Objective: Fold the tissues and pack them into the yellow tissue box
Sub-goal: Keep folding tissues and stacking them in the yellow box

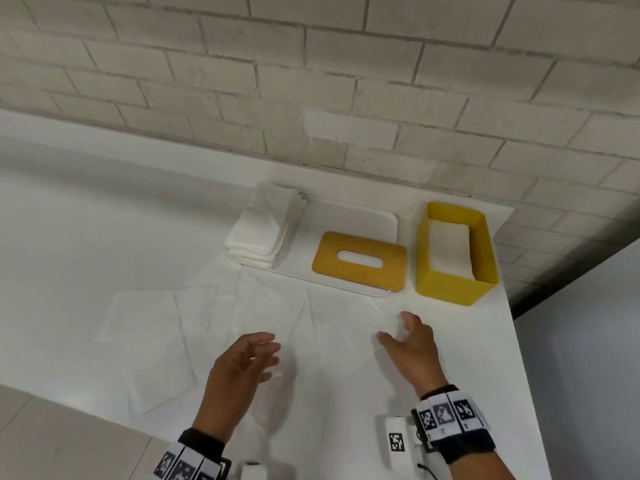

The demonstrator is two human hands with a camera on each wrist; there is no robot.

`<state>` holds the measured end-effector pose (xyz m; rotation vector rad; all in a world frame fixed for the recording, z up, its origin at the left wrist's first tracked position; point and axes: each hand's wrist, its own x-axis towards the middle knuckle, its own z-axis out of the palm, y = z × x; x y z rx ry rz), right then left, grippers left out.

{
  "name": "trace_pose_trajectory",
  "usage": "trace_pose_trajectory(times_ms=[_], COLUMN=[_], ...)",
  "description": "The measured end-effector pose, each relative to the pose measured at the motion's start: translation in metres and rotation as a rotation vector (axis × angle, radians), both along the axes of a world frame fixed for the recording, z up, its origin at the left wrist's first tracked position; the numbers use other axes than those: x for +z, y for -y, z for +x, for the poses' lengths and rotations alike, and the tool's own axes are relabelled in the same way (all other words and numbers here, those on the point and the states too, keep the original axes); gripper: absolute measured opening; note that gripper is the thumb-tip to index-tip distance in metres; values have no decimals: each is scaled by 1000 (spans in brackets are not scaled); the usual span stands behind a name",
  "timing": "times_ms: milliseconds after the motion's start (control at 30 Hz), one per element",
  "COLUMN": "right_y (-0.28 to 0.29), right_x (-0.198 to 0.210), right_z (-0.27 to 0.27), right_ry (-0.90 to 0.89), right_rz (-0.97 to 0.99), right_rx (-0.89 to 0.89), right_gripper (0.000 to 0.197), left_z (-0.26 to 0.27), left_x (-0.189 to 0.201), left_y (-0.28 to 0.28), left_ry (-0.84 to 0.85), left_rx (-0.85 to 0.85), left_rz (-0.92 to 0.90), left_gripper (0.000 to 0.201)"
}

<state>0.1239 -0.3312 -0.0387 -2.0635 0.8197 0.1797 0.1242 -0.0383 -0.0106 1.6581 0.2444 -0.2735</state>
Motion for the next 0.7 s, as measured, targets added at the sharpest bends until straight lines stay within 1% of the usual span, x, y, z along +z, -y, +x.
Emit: trace_pose_trajectory(times_ms=[33, 67, 100, 167, 200, 233, 267, 300, 333, 400, 433, 500, 533, 600, 633, 667, 700], right_y=[-6, -12, -15, -21, -22, -25, -26, -28, -29, -38, -43, -58, -67, -86, -98, -110, -123], right_x=[-5, -7, -8, -9, -9, -8, -6, -2, 6, 29, 46, 84, 103, 133, 142, 147, 149], right_z=[3, 6, 11, 17, 18, 17, 15, 12, 7, -1, -3, -6, -6, -5, -5, -3, 0], right_ry=[-31, -59, -94, -150, -143, -103, -27, 72, 184, 409, 501, 630, 664, 690, 693, 690, 683], right_rz=[-116, -199, -247, -260, -244, -212, -171, -120, -56, 83, 159, 319, 411, 560, 596, 608, 592], right_rx=[34, 61, 83, 111, 112, 98, 74, 44, 10, -34, -34, 12, 56, 153, 192, 223, 251], right_gripper=[71, 71, 67, 47, 36, 26, 17, 8, 5, 17, 21, 22, 18, 17, 18, 18, 19], left_z=[-1, -2, -2, -2, -2, -2, -1, 0, 2, 5, 8, 11, 13, 17, 19, 20, 21], left_x=[1, 2, 3, 6, 8, 10, 13, 15, 18, 24, 27, 37, 43, 54, 58, 62, 64], left_y=[-2, -5, -7, -13, -15, -19, -22, -27, -30, -40, -43, -50, -53, -58, -60, -60, -60], left_ry=[15, 27, 37, 51, 63, 77, 96, 118, 140, 174, 184, 186, 183, 199, 213, 220, 218], left_rx=[-15, -24, -27, -28, -32, -36, -43, -51, -58, -65, -71, -94, -122, -214, -269, -326, -378], left_rz=[12, 21, 27, 41, 50, 64, 75, 87, 96, 93, 88, 42, -16, -114, -143, -176, -199], left_gripper=[14, 14, 14, 16, 16, 17, 18, 19, 20, 23, 25, 31, 37, 59, 68, 72, 71])
